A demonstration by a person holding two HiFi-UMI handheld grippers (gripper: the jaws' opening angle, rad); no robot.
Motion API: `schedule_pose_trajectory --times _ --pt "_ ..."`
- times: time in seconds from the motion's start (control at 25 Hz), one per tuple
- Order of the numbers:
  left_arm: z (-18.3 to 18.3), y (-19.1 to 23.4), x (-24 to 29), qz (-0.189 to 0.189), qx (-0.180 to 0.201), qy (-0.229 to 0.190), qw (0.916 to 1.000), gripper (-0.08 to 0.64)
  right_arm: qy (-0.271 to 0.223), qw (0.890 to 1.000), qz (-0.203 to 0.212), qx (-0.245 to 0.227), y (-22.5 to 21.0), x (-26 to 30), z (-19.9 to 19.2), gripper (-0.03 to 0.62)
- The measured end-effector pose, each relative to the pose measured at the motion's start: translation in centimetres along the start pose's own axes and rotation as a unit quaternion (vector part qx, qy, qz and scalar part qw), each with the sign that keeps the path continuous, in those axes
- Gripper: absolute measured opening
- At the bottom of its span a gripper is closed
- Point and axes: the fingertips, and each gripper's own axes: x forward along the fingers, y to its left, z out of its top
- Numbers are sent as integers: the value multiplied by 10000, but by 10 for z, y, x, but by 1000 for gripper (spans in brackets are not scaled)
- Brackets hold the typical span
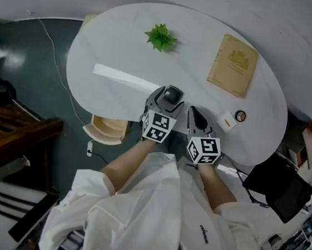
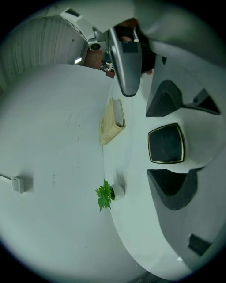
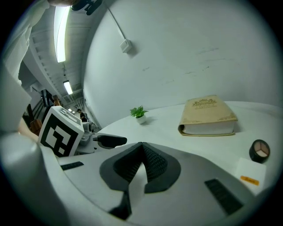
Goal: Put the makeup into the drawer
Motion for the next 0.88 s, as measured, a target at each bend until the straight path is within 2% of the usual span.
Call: schedule_pose_trajectory --times 0.4,0.88 --pt "-29 3 22 124 -124 402 9990 359 164 9999 51 -6 -1 15 -16 17" --pt "-31 2 25 243 -79 474 9985 344 180 9998 122 -53 -5 13 -16 17"
